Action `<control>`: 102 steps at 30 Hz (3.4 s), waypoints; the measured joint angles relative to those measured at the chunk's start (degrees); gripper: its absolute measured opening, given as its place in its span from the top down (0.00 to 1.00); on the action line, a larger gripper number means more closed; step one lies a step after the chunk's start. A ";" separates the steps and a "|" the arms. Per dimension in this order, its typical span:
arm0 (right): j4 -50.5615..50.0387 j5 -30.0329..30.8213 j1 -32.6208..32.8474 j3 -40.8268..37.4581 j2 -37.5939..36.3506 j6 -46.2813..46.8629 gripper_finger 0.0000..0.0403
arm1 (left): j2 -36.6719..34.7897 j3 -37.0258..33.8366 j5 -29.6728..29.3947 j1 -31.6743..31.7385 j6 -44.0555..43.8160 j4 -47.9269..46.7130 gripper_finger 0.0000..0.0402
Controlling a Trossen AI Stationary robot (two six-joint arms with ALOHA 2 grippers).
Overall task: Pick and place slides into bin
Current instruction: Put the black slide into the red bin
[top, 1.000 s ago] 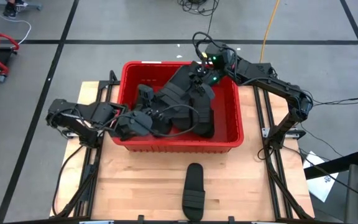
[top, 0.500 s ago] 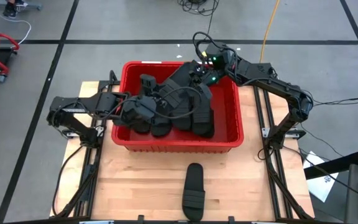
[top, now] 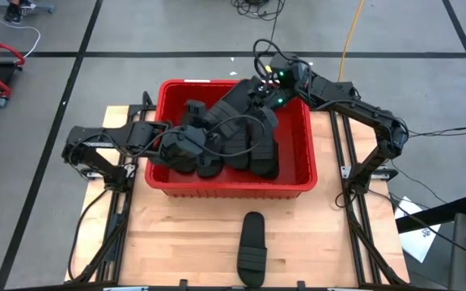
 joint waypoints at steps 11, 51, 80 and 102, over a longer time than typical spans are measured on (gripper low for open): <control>1.15 -1.81 -3.96 0.17 -0.58 -4.39 0.79 | 0.70 -0.15 -10.04 -5.18 -13.55 1.97 1.00; -11.98 4.23 -9.29 -2.22 -14.81 -25.90 0.97 | 3.55 -18.55 -2.41 6.17 -48.77 -13.80 1.00; -0.75 5.72 -7.44 -23.59 -23.31 -20.55 1.00 | -1.76 -38.66 24.83 13.58 -36.33 8.88 1.00; -0.75 2.51 -7.44 -23.59 -23.28 -18.88 1.00 | -1.56 -34.90 42.68 17.10 -36.77 3.49 0.73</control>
